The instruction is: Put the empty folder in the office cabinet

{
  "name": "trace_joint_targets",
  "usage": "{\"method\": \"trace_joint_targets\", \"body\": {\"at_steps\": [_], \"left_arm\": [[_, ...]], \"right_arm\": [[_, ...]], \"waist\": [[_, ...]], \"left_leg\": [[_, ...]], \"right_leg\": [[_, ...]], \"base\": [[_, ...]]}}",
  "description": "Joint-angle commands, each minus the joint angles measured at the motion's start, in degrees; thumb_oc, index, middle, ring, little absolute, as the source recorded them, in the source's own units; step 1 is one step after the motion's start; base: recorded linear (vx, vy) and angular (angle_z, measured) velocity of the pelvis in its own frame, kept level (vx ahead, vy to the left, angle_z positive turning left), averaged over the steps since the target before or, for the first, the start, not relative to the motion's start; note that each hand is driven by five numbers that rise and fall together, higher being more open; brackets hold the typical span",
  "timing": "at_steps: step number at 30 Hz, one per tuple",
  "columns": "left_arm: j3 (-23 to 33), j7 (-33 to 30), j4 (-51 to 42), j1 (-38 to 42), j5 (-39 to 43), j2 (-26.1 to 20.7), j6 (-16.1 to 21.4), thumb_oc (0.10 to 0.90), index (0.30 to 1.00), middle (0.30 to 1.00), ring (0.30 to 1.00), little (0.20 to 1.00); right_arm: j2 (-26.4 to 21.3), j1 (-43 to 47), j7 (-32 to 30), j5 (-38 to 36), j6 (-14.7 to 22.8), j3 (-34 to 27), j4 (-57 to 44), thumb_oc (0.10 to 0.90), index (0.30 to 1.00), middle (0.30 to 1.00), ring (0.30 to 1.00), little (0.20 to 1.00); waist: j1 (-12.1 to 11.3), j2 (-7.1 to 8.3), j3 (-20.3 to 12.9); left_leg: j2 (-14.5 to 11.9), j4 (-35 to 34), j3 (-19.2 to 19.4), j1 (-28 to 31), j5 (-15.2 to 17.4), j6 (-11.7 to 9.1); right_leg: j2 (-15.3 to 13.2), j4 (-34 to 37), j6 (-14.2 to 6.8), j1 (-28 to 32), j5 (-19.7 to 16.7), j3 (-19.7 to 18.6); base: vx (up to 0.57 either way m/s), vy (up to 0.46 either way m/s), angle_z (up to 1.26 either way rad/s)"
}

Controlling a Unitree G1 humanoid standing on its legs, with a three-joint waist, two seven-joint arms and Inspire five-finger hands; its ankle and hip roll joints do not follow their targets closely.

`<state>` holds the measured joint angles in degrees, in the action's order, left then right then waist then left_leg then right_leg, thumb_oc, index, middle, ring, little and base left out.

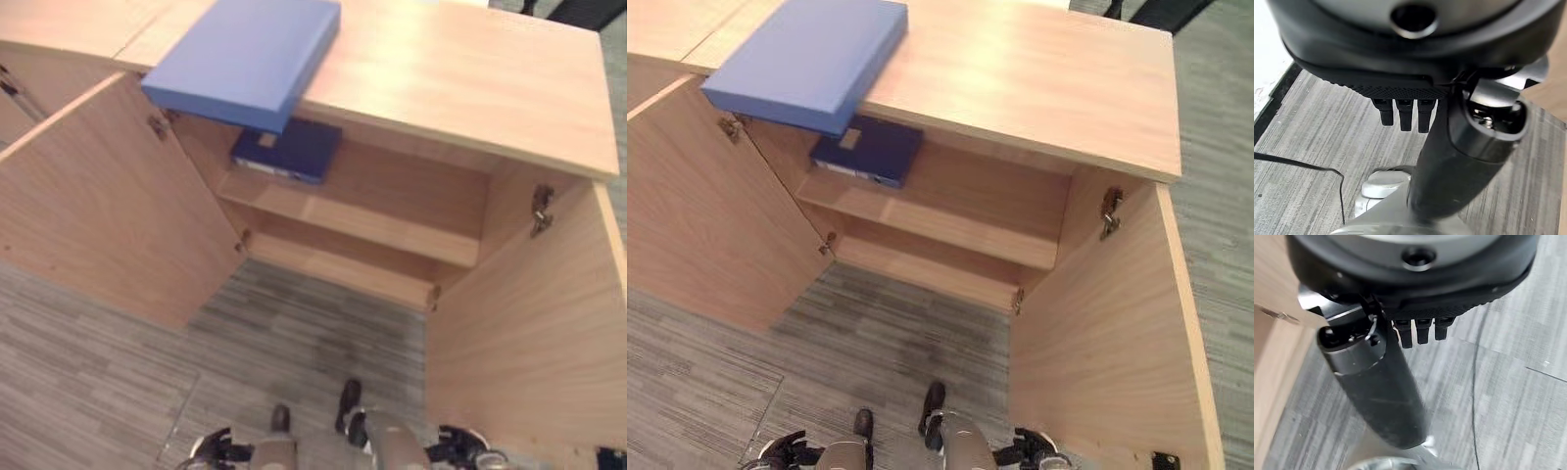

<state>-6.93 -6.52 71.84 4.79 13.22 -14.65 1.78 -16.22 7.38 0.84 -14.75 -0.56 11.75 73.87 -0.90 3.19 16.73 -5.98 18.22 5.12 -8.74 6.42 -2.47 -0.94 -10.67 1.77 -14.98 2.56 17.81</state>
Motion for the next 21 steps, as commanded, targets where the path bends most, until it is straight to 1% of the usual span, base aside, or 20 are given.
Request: {"method": "trace_joint_targets", "body": {"at_steps": [1,2,3,4,5,6,7,8,9,11,13,14,15,16,17,18,19,21], "left_arm": [[-0.88,-0.42,-1.66,-0.81,0.46,1.80,0.80,0.800,0.900,0.900,0.900,0.900],[-0.95,-0.43,-1.90,-0.93,0.32,1.62,0.90,0.800,0.900,0.900,0.900,0.900],[-0.79,-0.32,-2.52,-1.36,0.68,1.32,0.94,0.800,0.900,0.900,0.900,0.900],[-0.57,-0.27,-2.84,-1.69,1.21,1.22,1.00,0.800,0.900,0.900,0.900,0.900],[-0.58,-0.27,-2.85,-1.71,1.21,1.22,1.00,0.800,0.900,0.900,0.900,0.900],[-0.22,-0.25,-2.84,-2.05,1.81,1.19,1.04,0.800,0.900,0.900,0.900,0.900],[-0.03,-0.10,-2.56,-2.26,2.12,1.24,0.95,0.800,0.900,0.900,0.900,0.900],[0.14,-0.13,-1.93,-2.33,2.12,1.40,0.96,0.800,0.900,0.900,0.900,0.900],[0.13,-0.13,-1.93,-2.33,2.12,1.40,0.96,0.800,0.900,0.900,0.900,0.900],[0.22,-0.14,-1.32,-2.66,1.68,1.76,1.02,0.800,0.900,0.900,0.900,0.900],[0.26,0.08,-1.15,-3.21,1.56,2.12,0.93,0.800,0.900,0.900,0.900,0.900],[0.71,0.49,-1.45,-3.52,2.73,2.17,1.10,0.800,0.900,0.900,0.900,0.900],[0.70,0.49,-1.45,-3.53,2.73,2.17,1.10,0.800,0.900,0.900,0.900,0.900],[1.06,0.82,-2.10,-3.66,4.08,2.13,1.44,0.800,0.900,0.900,0.900,0.900],[1.53,1.10,-3.17,-3.86,5.80,2.05,1.70,0.800,0.900,0.900,0.900,0.900],[2.73,1.81,-4.78,-4.22,8.97,1.91,1.94,0.800,0.900,0.900,0.900,0.900],[2.72,1.81,-4.79,-4.23,8.97,1.90,1.93,0.800,0.900,0.900,0.900,0.900],[4.48,2.27,-9.28,-4.94,13.60,1.50,2.87,0.800,0.900,0.900,0.900,0.900]], "right_arm": [[-3.26,-0.99,-0.97,-0.81,-0.41,0.84,-0.51,0.800,0.900,0.900,0.900,0.900],[-3.24,-1.22,-0.91,-0.72,-0.47,0.77,-0.41,0.800,0.900,0.900,0.900,0.900],[-3.15,-1.75,-0.91,-0.45,-0.43,0.66,-0.58,0.800,0.900,0.900,0.900,0.900],[-3.08,-2.11,-0.85,-0.30,-0.37,0.69,-0.78,0.800,0.900,0.900,0.900,0.900],[-3.08,-2.13,-0.85,-0.29,-0.37,0.69,-0.79,0.800,0.900,0.900,0.900,0.900],[-3.10,-2.46,-0.90,-0.04,-0.25,0.60,-0.91,0.800,0.900,0.900,0.900,0.900],[-3.09,-2.71,-0.87,0.10,-0.26,0.40,-0.99,0.800,0.900,0.900,0.900,0.900],[-3.17,-3.09,-1.00,0.20,-0.25,-0.12,-0.96,0.800,0.900,0.900,0.900,0.900],[-3.18,-3.09,-1.00,0.20,-0.25,-0.12,-0.96,0.800,0.900,0.900,0.900,0.900],[-3.36,-3.44,-0.91,0.63,-0.33,-0.80,-0.88,0.800,0.900,0.900,0.900,0.900],[-3.30,-4.04,-0.77,0.86,-0.51,-1.64,-0.39,0.800,0.900,0.900,0.900,0.900],[-3.20,-4.61,-0.61,0.95,-0.66,-2.40,0.04,0.800,0.900,0.900,0.900,0.900],[-3.20,-4.62,-0.61,0.95,-0.66,-2.41,0.03,0.800,0.900,0.900,0.900,0.900],[-3.12,-4.91,-0.38,0.93,-0.76,-2.76,0.37,0.800,0.900,0.900,0.900,0.900],[-2.97,-5.19,-0.28,1.14,-0.88,-3.04,0.71,0.800,0.900,0.900,0.900,0.900],[-2.59,-5.64,0.09,1.33,-1.21,-3.63,1.34,0.800,0.900,0.900,0.900,0.900],[-2.59,-5.65,0.09,1.33,-1.21,-3.63,1.34,0.800,0.900,0.900,0.900,0.900],[-2.03,-6.36,0.72,1.34,-1.52,-4.89,1.66,0.800,0.900,0.900,0.900,0.900]], "waist": [[-0.23,0.00,0.58],[-0.32,0.52,0.29],[-0.70,0.99,-0.19],[-1.00,0.93,-0.42],[-0.99,0.95,-0.41],[-1.33,0.74,-0.62],[-1.50,0.48,-1.13],[-1.62,-0.33,-1.61],[-1.63,-0.33,-1.59],[-1.35,-1.43,-2.90],[-1.12,-2.31,-4.34],[-0.94,-2.90,-5.48],[-0.97,-2.90,-5.44],[-0.94,-3.24,-5.93],[-0.96,-3.53,-6.41],[-0.94,-3.86,-7.36],[-0.94,-3.86,-7.34],[-0.88,-4.30,-8.44]], "left_leg": [[0.61,-0.41,1.56,1.02,1.55,0.73],[0.31,-2.24,1.25,0.65,1.30,0.66],[-0.55,-6.07,-0.41,0.02,-1.99,-0.08],[-1.21,-8.78,-1.46,-0.35,-4.64,-0.56],[-1.19,-8.95,-1.47,-0.25,-4.75,-0.57],[-1.81,-12.31,-2.98,-0.50,-7.44,-1.01],[-2.00,-15.63,-4.09,-1.10,-10.29,-1.14],[-2.24,-19.24,-5.27,-0.40,-12.29,-1.94],[-2.25,-19.27,-5.26,-0.36,-12.31,-1.94],[-2.58,-21.94,-4.69,1.81,-11.97,-2.36],[-2.14,-22.71,-4.01,4.09,-11.47,-2.50],[-1.10,-23.12,-4.08,5.63,-10.89,-2.24],[-1.10,-23.14,-4.05,5.70,-10.88,-2.23],[-0.50,-23.22,-3.79,6.39,-10.39,-2.05],[0.26,-23.22,-3.85,6.84,-9.83,-1.78],[1.61,-23.22,-3.57,7.74,-8.75,-1.30],[1.62,-23.22,-3.56,7.78,-8.74,-1.29],[3.76,-23.22,-3.00,8.83,-7.28,-0.27]], "right_leg": [[-2.84,3.41,-3.45,6.50,1.64,-2.84],[-3.30,3.53,-3.61,6.80,1.77,-2.97],[-3.71,4.05,-3.70,7.77,1.78,-3.18],[-3.65,4.32,-3.69,8.36,1.89,-3.31],[-3.67,4.33,-3.69,8.39,1.90,-3.30],[-3.43,4.60,-3.66,9.00,2.11,-3.66],[-3.33,4.96,-3.43,8.97,1.48,-3.81],[-3.04,5.19,-3.73,10.03,1.64,-4.59],[-3.04,5.19,-3.73,10.05,1.64,-4.60],[-2.83,5.34,-4.24,10.91,1.77,-5.31],[-3.23,5.93,-4.79,12.20,1.16,-5.95],[-3.88,6.58,-5.29,13.17,0.50,-6.44],[-3.88,6.61,-5.30,13.22,0.49,-6.47],[-4.31,6.90,-5.72,13.70,0.21,-6.74],[-4.83,7.12,-6.19,14.08,0.02,-6.85],[-5.91,7.45,-6.99,14.87,-0.39,-6.84],[-5.92,7.47,-7.01,14.91,-0.39,-6.84],[-7.88,7.75,-8.32,16.22,-0.65,-6.69]], "base": [[0.03,-0.014,0.25],[0.07,0.004,0.24],[0.10,0.017,0.16],[0.08,0.014,0.05],[0.07,0.031,-0.24],[0.03,0.060,-0.18],[0.10,0.139,-0.32],[0.06,0.120,-0.14],[0.10,0.143,-0.30],[0.12,0.145,-0.26],[0.18,0.232,-0.48],[0.14,0.210,-0.59],[0.13,0.219,-0.43],[0.08,0.172,-0.17],[0.15,0.310,-0.01],[0.11,0.225,0.00],[0.12,0.234,-0.07],[0.11,0.240,-0.13]]}}
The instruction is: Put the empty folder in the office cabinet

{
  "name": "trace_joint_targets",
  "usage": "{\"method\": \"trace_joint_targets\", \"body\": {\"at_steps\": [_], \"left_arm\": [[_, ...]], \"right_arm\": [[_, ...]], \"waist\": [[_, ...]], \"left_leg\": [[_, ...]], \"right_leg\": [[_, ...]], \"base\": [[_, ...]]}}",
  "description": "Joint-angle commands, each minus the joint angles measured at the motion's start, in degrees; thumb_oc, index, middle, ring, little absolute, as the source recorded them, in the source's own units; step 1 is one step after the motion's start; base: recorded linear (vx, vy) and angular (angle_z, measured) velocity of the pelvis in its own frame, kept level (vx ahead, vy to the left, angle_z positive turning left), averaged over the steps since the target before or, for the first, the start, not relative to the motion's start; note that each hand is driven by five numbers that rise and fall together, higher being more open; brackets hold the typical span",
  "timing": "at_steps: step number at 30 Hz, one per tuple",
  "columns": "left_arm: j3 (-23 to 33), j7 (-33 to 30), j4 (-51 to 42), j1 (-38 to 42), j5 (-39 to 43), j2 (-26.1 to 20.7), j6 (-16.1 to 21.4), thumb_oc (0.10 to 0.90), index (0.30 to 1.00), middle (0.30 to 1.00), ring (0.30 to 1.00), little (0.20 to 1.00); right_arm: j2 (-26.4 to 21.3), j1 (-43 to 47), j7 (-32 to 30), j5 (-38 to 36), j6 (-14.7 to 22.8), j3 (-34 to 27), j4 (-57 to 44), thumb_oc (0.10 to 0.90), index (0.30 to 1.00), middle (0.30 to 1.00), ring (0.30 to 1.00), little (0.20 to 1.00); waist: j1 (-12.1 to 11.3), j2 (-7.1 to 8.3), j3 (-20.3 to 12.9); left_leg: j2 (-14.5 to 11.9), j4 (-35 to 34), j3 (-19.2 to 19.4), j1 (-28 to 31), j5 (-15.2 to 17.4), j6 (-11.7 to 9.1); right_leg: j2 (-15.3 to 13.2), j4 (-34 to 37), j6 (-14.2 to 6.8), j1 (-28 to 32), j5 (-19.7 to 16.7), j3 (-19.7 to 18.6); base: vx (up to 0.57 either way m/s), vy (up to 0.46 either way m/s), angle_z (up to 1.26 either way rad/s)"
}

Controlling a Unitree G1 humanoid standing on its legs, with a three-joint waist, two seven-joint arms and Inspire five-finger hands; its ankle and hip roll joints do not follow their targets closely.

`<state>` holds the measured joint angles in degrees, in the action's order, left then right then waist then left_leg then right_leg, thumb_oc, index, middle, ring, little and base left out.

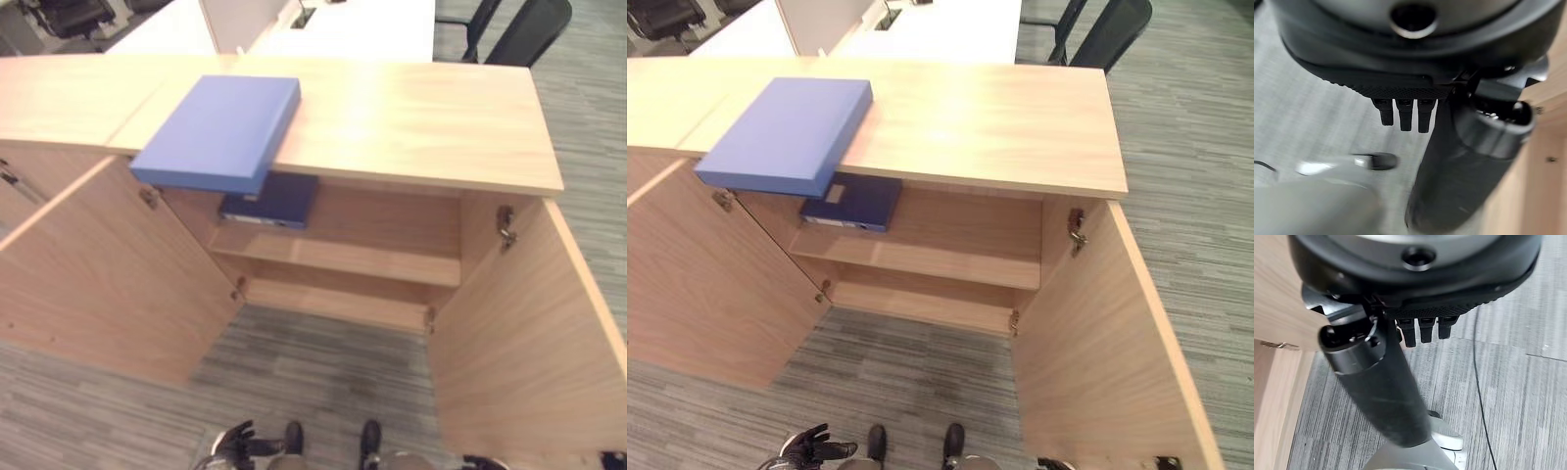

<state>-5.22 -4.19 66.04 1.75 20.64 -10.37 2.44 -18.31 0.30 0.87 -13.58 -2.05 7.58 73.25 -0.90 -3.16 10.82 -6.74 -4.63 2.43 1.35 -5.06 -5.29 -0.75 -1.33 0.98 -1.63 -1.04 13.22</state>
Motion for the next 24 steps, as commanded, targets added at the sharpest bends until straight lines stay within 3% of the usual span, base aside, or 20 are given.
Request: {"method": "trace_joint_targets", "body": {"at_steps": [1,3,14,15,21,23,24], "left_arm": [[2.77,-0.06,-3.49,-1.91,6.18,-2.78,2.20,0.800,0.900,0.900,0.900,0.900],[3.77,-0.54,-8.06,-2.65,7.81,-3.42,2.82,0.800,0.900,0.900,0.900,0.900],[8.94,-3.52,-28.89,-8.01,7.22,-7.51,3.96,0.800,0.900,0.900,0.900,0.900],[10.73,-4.39,-34.25,-9.25,5.06,-8.62,3.80,0.800,0.900,0.900,0.900,0.900],[15.25,-8.34,-45.25,-10.89,-1.53,-10.37,4.15,0.800,0.900,0.900,0.900,0.900],[17.24,-11.84,-49.77,-11.13,-6.15,-10.74,4.35,0.800,0.900,0.900,0.900,0.900],[19.75,-17.70,-55.28,-10.90,-13.46,-11.35,4.72,0.800,0.900,0.900,0.900,0.900]], "right_arm": [[0.06,0.71,0.68,0.17,-0.04,-0.73,2.27,0.800,0.900,0.900,0.900,0.900],[0.26,0.33,0.80,-0.01,-0.23,-2.02,1.92,0.800,0.900,0.900,0.900,0.900],[0.61,1.53,1.00,0.97,-0.76,-3.36,-0.37,0.800,0.900,0.900,0.900,0.900],[0.77,1.63,1.28,1.45,-1.09,-3.60,-0.70,0.800,0.900,0.900,0.900,0.900],[2.07,0.50,1.44,2.20,-1.28,-3.88,-1.43,0.800,0.900,0.900,0.900,0.900],[3.08,-0.20,1.43,2.35,-1.24,-3.80,-1.54,0.800,0.900,0.900,0.900,0.900],[4.58,-0.79,0.84,2.35,-0.76,-3.51,-1.50,0.800,0.900,0.900,0.900,0.900]], "waist": [[-0.89,2.07,-2.51],[-0.98,1.66,-3.10],[-2.89,1.22,-4.00],[-3.47,1.62,-4.02],[-4.40,2.67,-3.88],[-4.78,3.25,-3.89],[-5.19,3.97,-3.81]], "left_leg": [[4.53,-0.37,-0.31,-1.23,4.21,2.56],[6.43,-0.37,0.12,-0.60,5.53,3.69],[10.18,-0.37,1.29,0.06,7.75,6.48],[10.85,-0.37,1.40,-0.07,8.01,7.01],[11.69,-0.37,0.85,0.09,8.50,7.52],[11.77,-0.37,0.80,0.27,8.69,7.53],[11.70,-0.37,0.75,0.60,8.93,7.36]], "right_leg": [[-8.08,-1.58,-7.54,2.89,2.95,-2.10],[-10.20,-1.25,-8.85,3.61,2.27,-1.98],[-13.90,0.57,-11.80,3.31,-2.08,-1.06],[-14.46,0.77,-12.44,3.06,-3.24,-0.66],[-15.43,0.04,-12.89,3.03,-3.81,0.52],[-15.60,0.30,-13.05,3.26,-3.97,1.17],[-15.69,0.60,-13.25,3.69,-4.00,1.80]], "base": [[0.10,0.225,-0.08],[0.08,0.241,0.06],[0.03,0.191,-0.02],[0.00,0.124,-0.06],[0.00,0.072,-0.03],[0.02,-0.006,0.00],[0.03,-0.022,0.03]]}}
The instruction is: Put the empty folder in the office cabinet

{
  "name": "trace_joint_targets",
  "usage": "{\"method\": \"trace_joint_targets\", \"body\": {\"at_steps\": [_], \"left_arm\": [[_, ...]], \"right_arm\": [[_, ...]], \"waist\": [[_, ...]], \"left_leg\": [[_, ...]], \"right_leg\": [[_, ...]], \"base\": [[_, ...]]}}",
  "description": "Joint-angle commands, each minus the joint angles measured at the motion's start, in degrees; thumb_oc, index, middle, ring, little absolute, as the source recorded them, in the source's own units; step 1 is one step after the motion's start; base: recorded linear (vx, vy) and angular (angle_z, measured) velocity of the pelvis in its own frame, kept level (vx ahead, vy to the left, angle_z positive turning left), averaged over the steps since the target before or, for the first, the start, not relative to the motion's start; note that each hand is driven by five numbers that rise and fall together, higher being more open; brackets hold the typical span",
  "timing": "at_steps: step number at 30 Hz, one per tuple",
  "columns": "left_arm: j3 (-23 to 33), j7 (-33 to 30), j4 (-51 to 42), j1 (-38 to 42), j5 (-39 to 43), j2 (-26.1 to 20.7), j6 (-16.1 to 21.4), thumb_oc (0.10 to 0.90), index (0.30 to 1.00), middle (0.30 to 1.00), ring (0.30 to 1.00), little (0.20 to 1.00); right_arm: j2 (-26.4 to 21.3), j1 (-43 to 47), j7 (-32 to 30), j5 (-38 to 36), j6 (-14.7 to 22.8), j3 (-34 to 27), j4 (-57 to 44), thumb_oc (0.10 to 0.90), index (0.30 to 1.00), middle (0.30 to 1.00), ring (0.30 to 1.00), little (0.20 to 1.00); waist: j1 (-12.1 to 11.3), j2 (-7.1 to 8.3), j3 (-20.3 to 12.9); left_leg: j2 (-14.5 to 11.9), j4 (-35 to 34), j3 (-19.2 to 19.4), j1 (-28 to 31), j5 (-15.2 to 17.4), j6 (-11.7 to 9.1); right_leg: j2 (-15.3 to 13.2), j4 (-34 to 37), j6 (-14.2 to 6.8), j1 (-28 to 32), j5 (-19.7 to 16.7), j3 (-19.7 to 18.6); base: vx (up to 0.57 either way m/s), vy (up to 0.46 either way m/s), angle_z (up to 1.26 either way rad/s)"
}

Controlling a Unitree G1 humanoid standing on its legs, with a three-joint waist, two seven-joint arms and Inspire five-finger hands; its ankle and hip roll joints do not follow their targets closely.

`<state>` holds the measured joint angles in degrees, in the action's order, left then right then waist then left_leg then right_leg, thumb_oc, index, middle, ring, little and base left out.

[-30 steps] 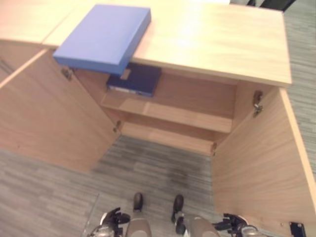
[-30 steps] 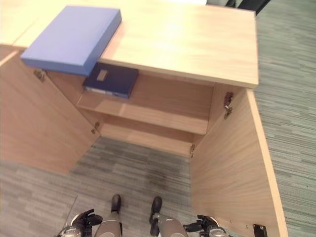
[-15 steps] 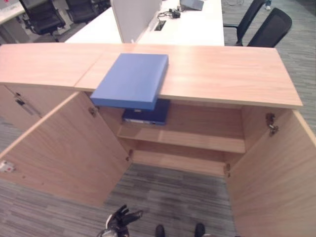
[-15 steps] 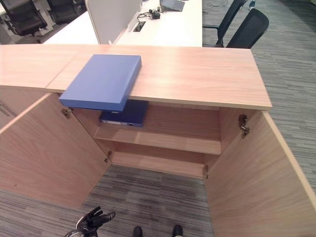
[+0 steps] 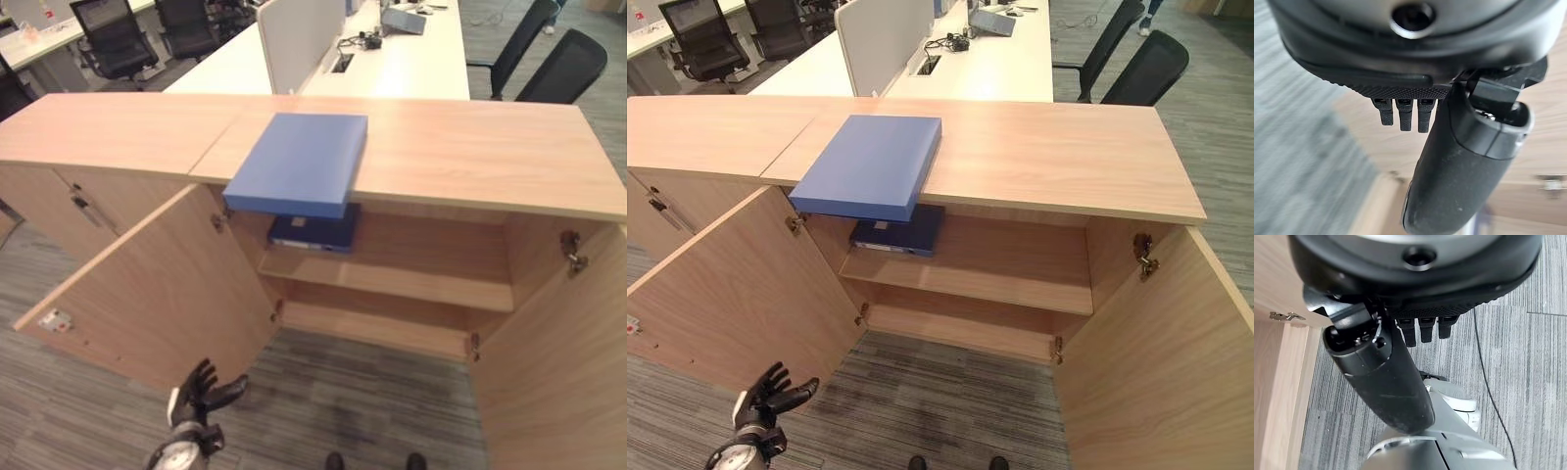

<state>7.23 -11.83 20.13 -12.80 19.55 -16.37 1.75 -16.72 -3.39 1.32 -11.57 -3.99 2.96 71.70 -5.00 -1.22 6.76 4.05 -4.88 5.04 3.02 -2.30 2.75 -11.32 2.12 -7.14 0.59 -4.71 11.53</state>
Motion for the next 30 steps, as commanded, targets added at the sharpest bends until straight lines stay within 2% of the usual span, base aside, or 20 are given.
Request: {"method": "trace_joint_targets", "body": {"at_steps": [1,5,6,10,11,12,16,25,30], "left_arm": [[8.36,-13.20,-12.28,3.99,-16.58,-5.89,5.13,0.800,0.900,0.900,0.900,0.900],[11.94,-26.61,-22.00,7.57,-35.32,-10.84,2.55,0.800,0.900,0.900,0.900,0.900],[11.97,-26.64,-22.08,7.61,-35.41,-10.82,2.47,0.800,0.900,0.900,0.900,0.900],[11.32,-28.66,-27.31,11.77,-45.33,-14.53,1.26,0.800,0.900,0.900,0.900,0.900],[9.66,-28.02,-28.75,13.26,-49.42,-16.68,0.83,0.800,0.900,0.900,0.900,0.900],[9.66,-28.02,-28.75,13.26,-49.42,-16.68,0.83,0.800,0.900,0.900,0.900,0.900],[3.18,-24.47,-30.23,17.47,-55.66,-21.56,1.32,0.800,0.900,0.900,0.900,0.900],[-5.29,-18.93,-28.70,22.76,-59.36,-26.51,2.44,0.800,0.900,0.900,0.900,0.900],[-7.72,-16.92,-26.66,24.88,-58.87,-27.36,2.29,0.800,0.900,0.900,0.900,0.900]], "right_arm": [[3.67,2.66,-0.14,0.45,1.50,1.45,0.07,0.800,0.900,0.900,0.900,0.900],[5.56,2.12,-2.21,1.59,2.84,3.99,0.57,0.800,0.900,0.900,0.900,0.900],[5.60,2.18,-2.23,1.59,2.85,3.99,0.59,0.800,0.900,0.900,0.900,0.900],[5.94,2.82,-2.47,2.11,3.46,5.43,1.34,0.800,0.900,0.900,0.900,0.900],[5.72,2.98,-2.50,2.51,3.66,6.08,1.60,0.800,0.900,0.900,0.900,0.900],[5.72,2.98,-2.50,2.51,3.66,6.08,1.60,0.800,0.900,0.900,0.900,0.900],[5.16,3.64,-2.08,3.14,3.70,7.06,2.02,0.800,0.900,0.900,0.900,0.900],[3.55,4.39,-1.34,4.35,3.11,7.44,2.13,0.800,0.900,0.900,0.900,0.900],[3.02,4.60,-0.94,4.81,2.76,7.45,2.26,0.800,0.900,0.900,0.900,0.900]], "waist": [[-1.24,2.39,0.16],[-1.67,3.73,-0.10],[-1.67,3.79,-0.09],[-1.53,4.29,-0.37],[-1.15,4.38,-0.60],[-1.15,4.38,-0.60],[-0.12,4.50,-0.90],[1.55,4.56,-1.25],[2.08,4.61,-1.39]], "left_leg": [[0.87,-0.12,-1.82,-1.26,6.04,-0.79],[0.51,-0.12,-1.41,-0.98,6.60,-1.35],[0.54,-0.12,-1.37,-1.15,6.36,-1.33],[0.49,-0.12,-0.61,-0.76,6.78,-1.46],[0.56,-0.12,-0.29,-0.41,7.05,-1.46],[0.56,-0.12,-0.29,-0.41,7.05,-1.46],[0.84,-0.12,0.22,0.47,7.95,-1.19],[1.37,-0.12,1.43,1.04,8.57,-0.53],[1.53,-0.12,1.90,1.36,8.76,-0.27]], "right_leg": [[-5.13,-2.49,-5.19,1.37,-0.66,3.69],[-5.16,-1.64,-5.71,1.57,-1.33,5.11],[-5.17,-1.50,-5.65,1.45,-1.59,5.09],[-5.35,-1.48,-5.93,1.54,-2.18,5.66],[-5.50,-1.55,-6.08,1.57,-2.44,5.67],[-5.50,-1.55,-6.08,1.57,-2.44,5.67],[-5.74,-2.01,-6.39,1.70,-2.66,5.38],[-6.16,-2.32,-6.80,0.89,-4.02,4.37],[-6.23,-2.54,-6.93,0.73,-4.20,3.96]], "base": [[0.03,-0.040,0.05],[0.01,-0.042,0.03],[0.01,-0.032,-0.05],[0.01,-0.012,-0.09],[0.00,0.000,0.00],[0.00,0.000,0.00],[0.02,0.014,-0.02],[0.00,0.018,-0.14],[-0.01,0.011,-0.05]]}}
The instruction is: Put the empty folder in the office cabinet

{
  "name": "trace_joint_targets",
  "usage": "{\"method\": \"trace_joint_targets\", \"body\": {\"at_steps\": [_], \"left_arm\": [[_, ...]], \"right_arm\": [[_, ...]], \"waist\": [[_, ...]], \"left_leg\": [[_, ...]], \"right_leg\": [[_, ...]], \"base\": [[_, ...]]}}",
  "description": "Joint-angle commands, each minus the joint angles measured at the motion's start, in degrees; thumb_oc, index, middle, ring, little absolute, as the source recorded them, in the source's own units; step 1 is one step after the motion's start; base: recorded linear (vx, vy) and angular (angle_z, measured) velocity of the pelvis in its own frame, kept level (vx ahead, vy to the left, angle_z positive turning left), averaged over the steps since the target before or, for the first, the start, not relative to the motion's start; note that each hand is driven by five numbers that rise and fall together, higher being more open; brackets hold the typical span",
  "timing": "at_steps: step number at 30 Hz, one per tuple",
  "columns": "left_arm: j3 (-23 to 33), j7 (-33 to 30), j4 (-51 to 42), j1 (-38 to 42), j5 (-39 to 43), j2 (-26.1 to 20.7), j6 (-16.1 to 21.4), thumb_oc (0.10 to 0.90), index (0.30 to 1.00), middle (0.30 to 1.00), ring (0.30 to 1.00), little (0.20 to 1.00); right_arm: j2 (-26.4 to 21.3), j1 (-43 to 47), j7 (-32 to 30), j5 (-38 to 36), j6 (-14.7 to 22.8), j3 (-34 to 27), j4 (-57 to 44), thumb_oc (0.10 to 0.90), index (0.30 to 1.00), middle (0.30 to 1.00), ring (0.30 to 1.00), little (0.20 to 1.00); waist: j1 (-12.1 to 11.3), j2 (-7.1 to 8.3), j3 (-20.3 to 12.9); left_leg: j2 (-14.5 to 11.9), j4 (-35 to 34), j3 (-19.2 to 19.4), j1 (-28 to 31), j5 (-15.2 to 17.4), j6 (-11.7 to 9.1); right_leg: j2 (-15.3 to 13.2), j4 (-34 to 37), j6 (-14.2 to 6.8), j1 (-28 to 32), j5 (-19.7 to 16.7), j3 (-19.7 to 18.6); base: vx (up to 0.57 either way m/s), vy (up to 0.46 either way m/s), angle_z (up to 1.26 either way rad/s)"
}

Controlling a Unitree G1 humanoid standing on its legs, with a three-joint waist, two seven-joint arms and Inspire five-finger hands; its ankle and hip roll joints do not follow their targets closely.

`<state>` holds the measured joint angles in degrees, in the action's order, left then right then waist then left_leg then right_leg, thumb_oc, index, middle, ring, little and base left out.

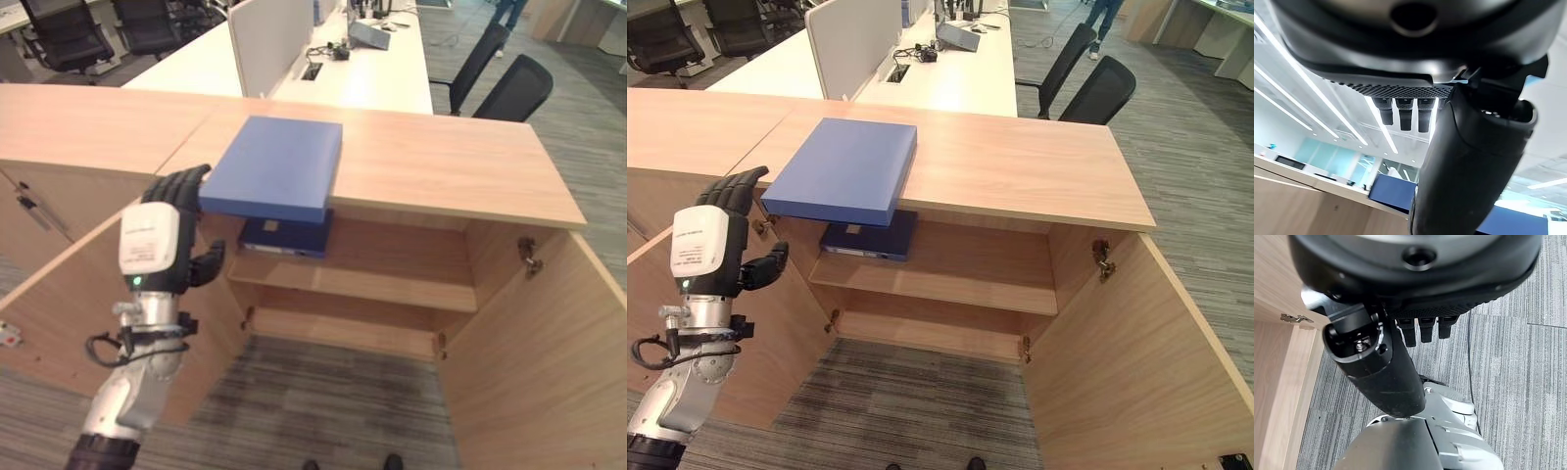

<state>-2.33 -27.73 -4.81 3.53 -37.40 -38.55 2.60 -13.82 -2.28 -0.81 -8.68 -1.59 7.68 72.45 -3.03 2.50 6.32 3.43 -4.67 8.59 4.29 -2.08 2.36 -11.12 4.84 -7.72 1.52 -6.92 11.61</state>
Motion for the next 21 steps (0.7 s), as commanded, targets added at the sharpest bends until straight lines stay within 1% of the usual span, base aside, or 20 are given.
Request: {"method": "trace_joint_targets", "body": {"at_steps": [1,7,8,10,14,21], "left_arm": [[1.02,-0.49,-0.76,9.74,-2.26,-5.18,1.07,0.800,0.900,0.900,0.900,0.900],[0.36,-0.71,2.17,12.54,-3.62,-6.15,-0.63,0.800,0.900,0.900,0.900,0.900],[-0.27,-0.81,3.05,14.05,-4.88,-6.70,-1.41,0.800,0.900,0.900,0.900,0.900],[-0.75,-0.94,3.40,14.95,-5.91,-7.12,-1.81,0.800,0.900,0.900,0.900,0.900],[-3.47,-0.77,5.51,18.49,-8.69,-8.31,-3.12,0.800,0.900,0.900,0.900,0.900],[-6.56,-0.58,8.52,21.50,-11.06,-9.05,-4.33,0.800,0.900,0.900,0.900,0.900]], "right_arm": [[-0.02,3.49,1.35,1.84,0.23,2.47,1.34,0.800,0.900,0.900,0.900,0.900],[-0.47,3.46,1.78,2.29,0.00,2.68,0.88,0.800,0.900,0.900,0.900,0.900],[-0.60,3.41,1.82,2.52,0.04,3.02,0.83,0.800,0.900,0.900,0.900,0.900],[-0.65,3.38,1.92,2.64,0.02,3.11,0.87,0.800,0.900,0.900,0.900,0.900],[-0.72,3.40,1.92,2.98,-0.02,3.62,1.53,0.800,0.900,0.900,0.900,0.900],[-0.94,3.51,1.88,3.30,-0.05,3.76,2.11,0.800,0.900,0.900,0.900,0.900]], "waist": [[0.21,1.01,-0.99],[0.79,1.15,-1.11],[1.08,1.11,-1.14],[1.18,1.12,-1.17],[1.74,1.04,-1.15],[2.22,0.73,-1.32]], "left_leg": [[2.26,-0.33,-1.57,0.31,8.67,0.20],[2.37,-0.33,-1.22,0.70,8.96,0.32],[2.47,-0.33,-1.02,0.79,9.03,0.34],[2.48,-0.33,-0.94,0.88,9.10,0.38],[2.63,-0.33,-0.75,1.43,9.33,0.51],[2.82,-0.33,-0.41,1.93,9.57,0.66]], "right_leg": [[-6.51,-5.36,-6.44,-0.21,-2.12,3.75],[-6.76,-5.74,-6.54,-0.48,-2.06,3.39],[-6.82,-5.89,-6.60,-0.59,-2.09,3.27],[-6.89,-5.99,-6.62,-0.62,-2.07,3.18],[-7.00,-6.36,-6.65,-0.61,-2.15,2.82],[-7.08,-6.51,-6.70,-0.60,-2.24,2.64]], "base": [[0.00,0.000,0.00],[0.00,0.000,0.00],[-0.01,0.007,-0.04],[-0.01,0.004,-0.02],[0.00,0.000,0.00],[0.00,0.002,-0.01]]}}
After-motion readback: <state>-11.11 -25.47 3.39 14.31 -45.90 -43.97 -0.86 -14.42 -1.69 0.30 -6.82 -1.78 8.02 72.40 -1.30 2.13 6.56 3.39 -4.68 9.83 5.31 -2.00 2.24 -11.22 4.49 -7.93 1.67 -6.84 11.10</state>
